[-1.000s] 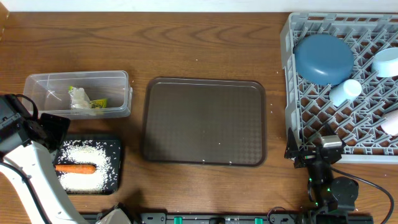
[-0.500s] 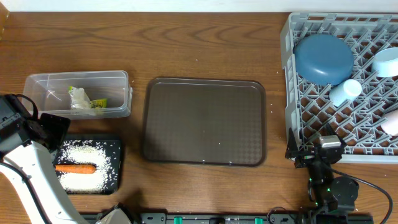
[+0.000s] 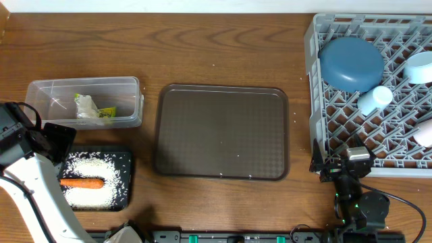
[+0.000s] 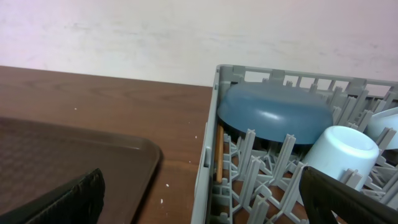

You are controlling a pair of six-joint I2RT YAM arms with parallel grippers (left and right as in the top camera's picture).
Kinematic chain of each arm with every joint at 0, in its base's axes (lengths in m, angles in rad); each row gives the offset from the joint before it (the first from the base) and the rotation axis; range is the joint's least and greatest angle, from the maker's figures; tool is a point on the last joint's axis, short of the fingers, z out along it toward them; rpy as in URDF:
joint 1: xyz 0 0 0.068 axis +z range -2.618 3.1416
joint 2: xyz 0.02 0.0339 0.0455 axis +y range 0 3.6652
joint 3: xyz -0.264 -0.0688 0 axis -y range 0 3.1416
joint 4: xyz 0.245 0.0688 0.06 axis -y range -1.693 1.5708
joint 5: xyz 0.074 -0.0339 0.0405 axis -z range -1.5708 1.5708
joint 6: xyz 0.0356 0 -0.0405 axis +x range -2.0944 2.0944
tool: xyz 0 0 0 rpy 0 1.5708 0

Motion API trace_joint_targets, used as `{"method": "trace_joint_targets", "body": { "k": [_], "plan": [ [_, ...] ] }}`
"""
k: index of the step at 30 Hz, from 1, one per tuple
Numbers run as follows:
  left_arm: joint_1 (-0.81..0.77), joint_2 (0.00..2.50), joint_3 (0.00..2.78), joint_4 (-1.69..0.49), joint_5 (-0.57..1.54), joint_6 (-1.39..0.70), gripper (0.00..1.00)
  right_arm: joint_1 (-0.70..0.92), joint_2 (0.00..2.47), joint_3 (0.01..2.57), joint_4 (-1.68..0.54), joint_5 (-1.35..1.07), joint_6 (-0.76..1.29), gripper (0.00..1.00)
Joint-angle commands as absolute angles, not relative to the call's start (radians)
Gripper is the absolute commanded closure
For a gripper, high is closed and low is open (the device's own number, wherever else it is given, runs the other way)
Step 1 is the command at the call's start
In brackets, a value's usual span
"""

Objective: Sort waste into correct bins and load items into the dishwasher rack

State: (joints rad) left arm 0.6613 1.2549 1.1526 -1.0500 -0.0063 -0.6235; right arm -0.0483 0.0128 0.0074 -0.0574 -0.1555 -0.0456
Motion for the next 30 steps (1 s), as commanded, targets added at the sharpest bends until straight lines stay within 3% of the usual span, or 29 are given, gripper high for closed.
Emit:
{"method": "trace_joint_targets", "body": {
  "k": [1, 17, 24, 30],
  "plan": [
    [0.667, 1.257, 1.164, -1.056, -0.015, -0.615, 0.02, -0.053, 0.005, 0.006, -0.063, -0.139, -0.061, 0.01],
    [0.666, 1.259, 1.115, -1.161, 0.015, -0.661, 0.02, -0.053, 0.005, 0.006, -0.063, -0.139, -0.061, 0.01],
    [0.559, 1.189, 1.077, -0.991, 0.078, -0.542, 0.02, -0.053, 0.005, 0.006, -0.063, -0.139, -0.061, 0.01],
    [0.327, 1.053, 0.932, -0.639, 0.162, -0.392, 0.02, -0.053, 0.005, 0.006, -0.064, -0.139, -0.061, 0.01]
  ]
}}
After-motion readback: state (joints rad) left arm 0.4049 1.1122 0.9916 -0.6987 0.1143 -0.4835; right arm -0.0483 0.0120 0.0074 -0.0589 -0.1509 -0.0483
